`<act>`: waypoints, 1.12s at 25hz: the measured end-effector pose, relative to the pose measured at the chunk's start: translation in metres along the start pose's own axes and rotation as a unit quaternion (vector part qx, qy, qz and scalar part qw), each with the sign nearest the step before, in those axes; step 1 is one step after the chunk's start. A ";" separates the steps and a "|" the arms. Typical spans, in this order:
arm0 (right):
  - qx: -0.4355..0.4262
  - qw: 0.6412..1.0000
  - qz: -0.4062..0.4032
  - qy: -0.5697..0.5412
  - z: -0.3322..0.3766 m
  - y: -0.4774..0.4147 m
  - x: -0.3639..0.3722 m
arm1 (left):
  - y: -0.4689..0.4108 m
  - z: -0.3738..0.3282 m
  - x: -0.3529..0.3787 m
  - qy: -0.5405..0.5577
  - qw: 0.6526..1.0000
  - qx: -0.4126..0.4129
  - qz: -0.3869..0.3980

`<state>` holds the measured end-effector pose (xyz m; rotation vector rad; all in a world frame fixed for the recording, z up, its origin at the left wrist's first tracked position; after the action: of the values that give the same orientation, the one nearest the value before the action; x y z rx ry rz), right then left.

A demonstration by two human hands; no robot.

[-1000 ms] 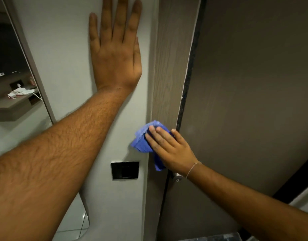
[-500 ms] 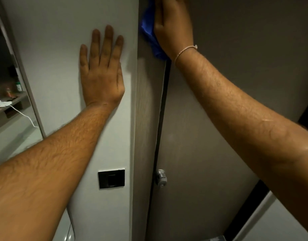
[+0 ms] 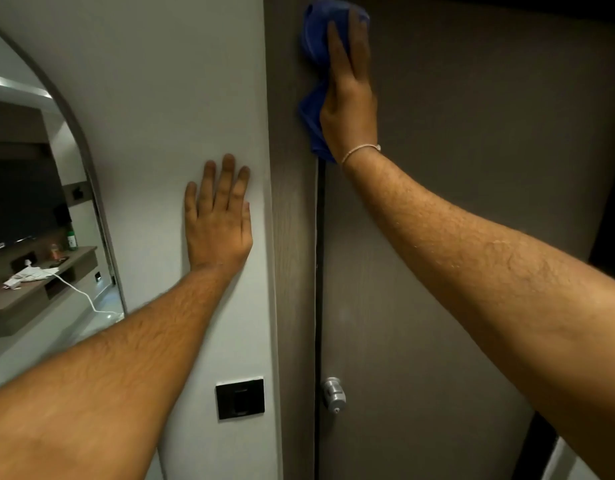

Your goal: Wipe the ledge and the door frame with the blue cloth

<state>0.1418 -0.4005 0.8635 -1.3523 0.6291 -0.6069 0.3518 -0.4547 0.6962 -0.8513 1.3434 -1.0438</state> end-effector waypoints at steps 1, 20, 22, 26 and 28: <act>0.010 0.999 0.023 0.040 0.000 0.010 -0.012 | -0.002 0.000 -0.007 0.005 1.000 -0.004 0.013; 0.508 0.854 0.062 0.095 -0.069 0.569 -0.423 | 0.428 -0.406 -0.093 0.283 0.899 0.144 0.303; 0.590 0.788 0.100 0.145 -0.044 0.685 -0.492 | 0.537 -0.446 -0.101 0.290 0.853 0.194 0.389; 0.750 0.639 0.009 0.169 -0.008 0.857 -0.592 | 0.706 -0.484 -0.126 0.282 0.766 0.284 0.502; 0.781 0.598 0.003 0.181 -0.007 0.910 -0.623 | 0.769 -0.488 -0.143 0.262 0.737 0.322 0.534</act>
<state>-0.2632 0.1499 -0.0018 0.4852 0.1765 -1.0376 -0.0472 -0.0187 -0.0111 0.7834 1.4336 -0.6860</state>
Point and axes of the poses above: each hand's wrist, its own y-axis away from the middle knuckle, its own x-axis out of the palm, z = x × y, the point moved 6 cm from there along -y, towards the middle knuckle, and after that the axes turned 10 degrees about -y, right-handed, at the moved point
